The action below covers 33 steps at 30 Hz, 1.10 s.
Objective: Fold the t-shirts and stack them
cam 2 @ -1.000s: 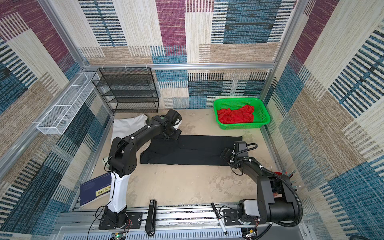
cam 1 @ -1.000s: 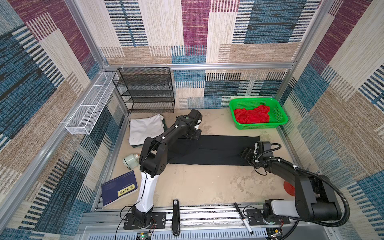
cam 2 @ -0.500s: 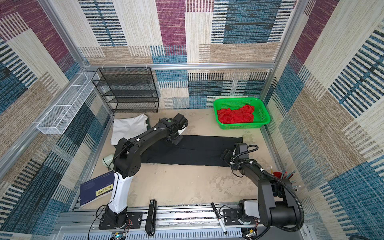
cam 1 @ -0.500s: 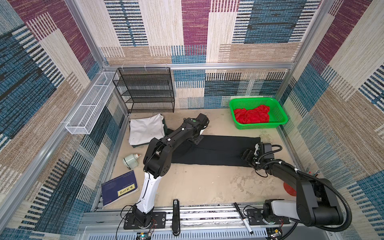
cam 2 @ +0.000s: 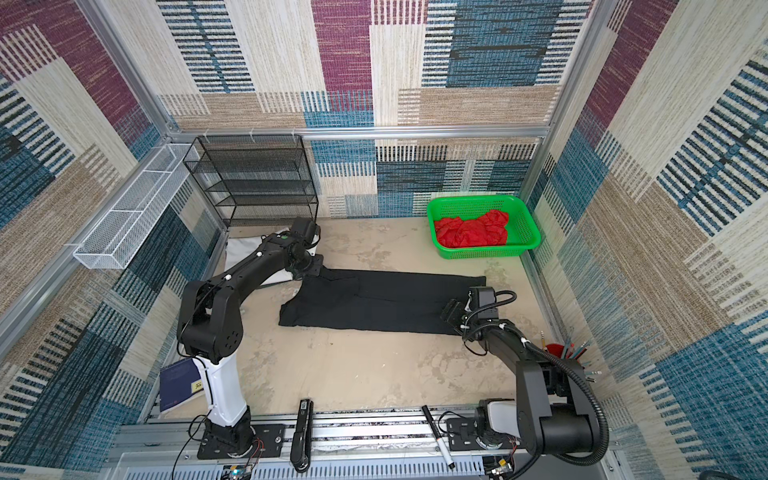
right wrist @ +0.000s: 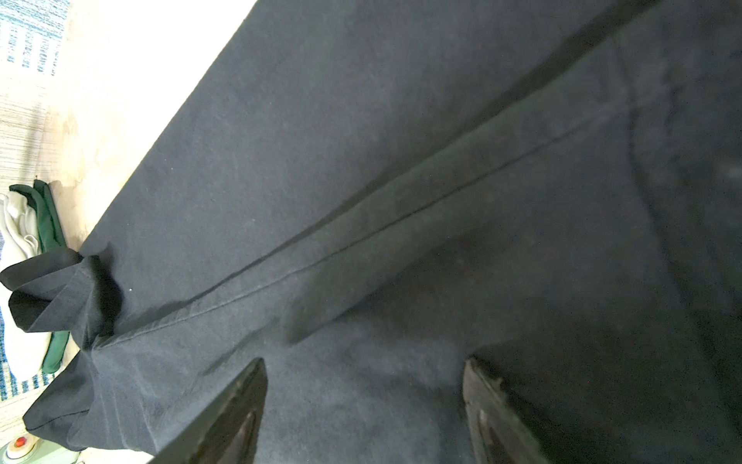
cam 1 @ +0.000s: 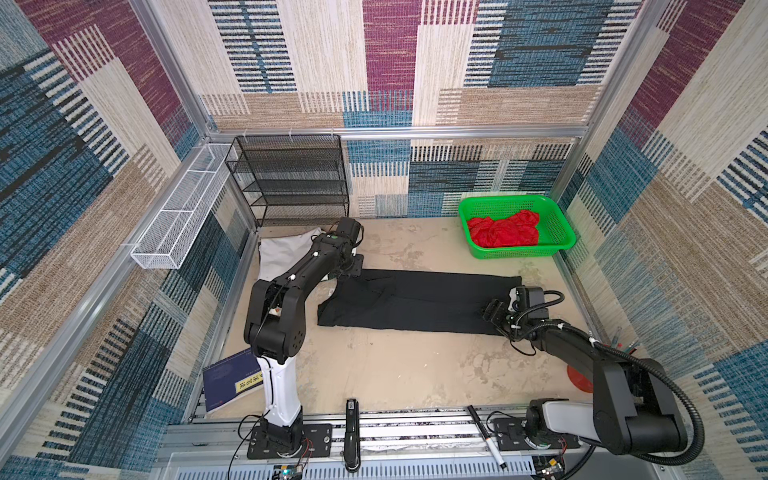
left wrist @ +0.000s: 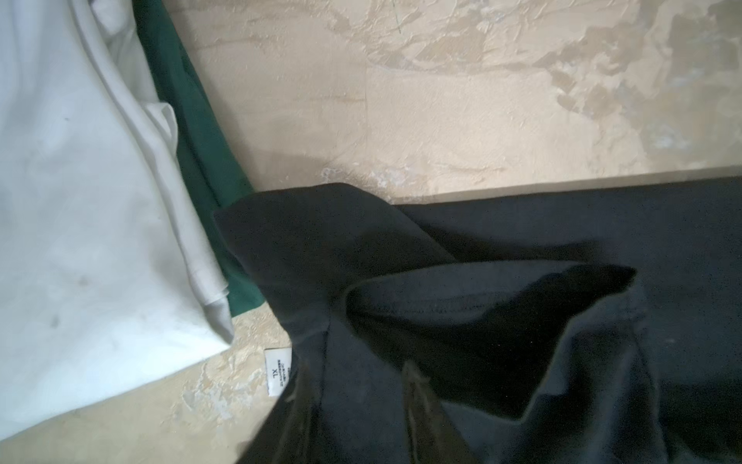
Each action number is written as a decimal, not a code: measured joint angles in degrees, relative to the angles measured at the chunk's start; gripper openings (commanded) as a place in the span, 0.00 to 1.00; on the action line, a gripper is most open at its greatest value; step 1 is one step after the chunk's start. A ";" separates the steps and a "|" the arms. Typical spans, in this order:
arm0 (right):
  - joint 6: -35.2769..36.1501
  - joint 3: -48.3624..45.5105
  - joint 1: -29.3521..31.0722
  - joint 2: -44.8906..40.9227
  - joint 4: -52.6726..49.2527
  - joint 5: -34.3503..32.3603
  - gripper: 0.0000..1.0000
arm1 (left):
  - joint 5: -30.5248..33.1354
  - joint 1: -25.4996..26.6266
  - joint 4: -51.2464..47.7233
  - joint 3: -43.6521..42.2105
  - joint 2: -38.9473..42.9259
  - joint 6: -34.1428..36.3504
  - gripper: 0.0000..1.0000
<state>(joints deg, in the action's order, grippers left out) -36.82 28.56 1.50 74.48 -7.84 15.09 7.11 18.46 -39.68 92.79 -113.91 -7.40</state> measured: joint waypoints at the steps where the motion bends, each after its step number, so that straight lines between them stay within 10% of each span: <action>1: 0.00 0.07 0.00 0.13 0.13 0.13 0.79 | -0.39 -0.02 -0.04 0.42 -0.59 -0.35 0.39; 6: 0.02 0.22 0.00 0.76 0.87 0.37 0.79 | -1.68 -0.46 -0.11 3.45 -4.07 -1.88 0.29; 10: 0.04 0.22 0.00 1.29 1.64 0.79 0.79 | -2.93 -0.66 -0.39 3.43 -4.46 -2.99 0.00; 27: 0.22 -0.90 0.02 0.66 3.19 1.16 0.79 | -7.50 -0.46 -4.20 16.41 -8.52 -4.81 0.00; 33: 0.22 -0.83 0.02 0.13 2.21 1.14 0.79 | -5.49 -0.44 -8.44 20.28 -11.58 -4.81 0.26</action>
<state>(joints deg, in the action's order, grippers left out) -36.60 27.73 1.52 74.61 -5.63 16.23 1.63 18.02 -48.12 113.08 -125.49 -12.21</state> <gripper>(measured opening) 0.788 0.264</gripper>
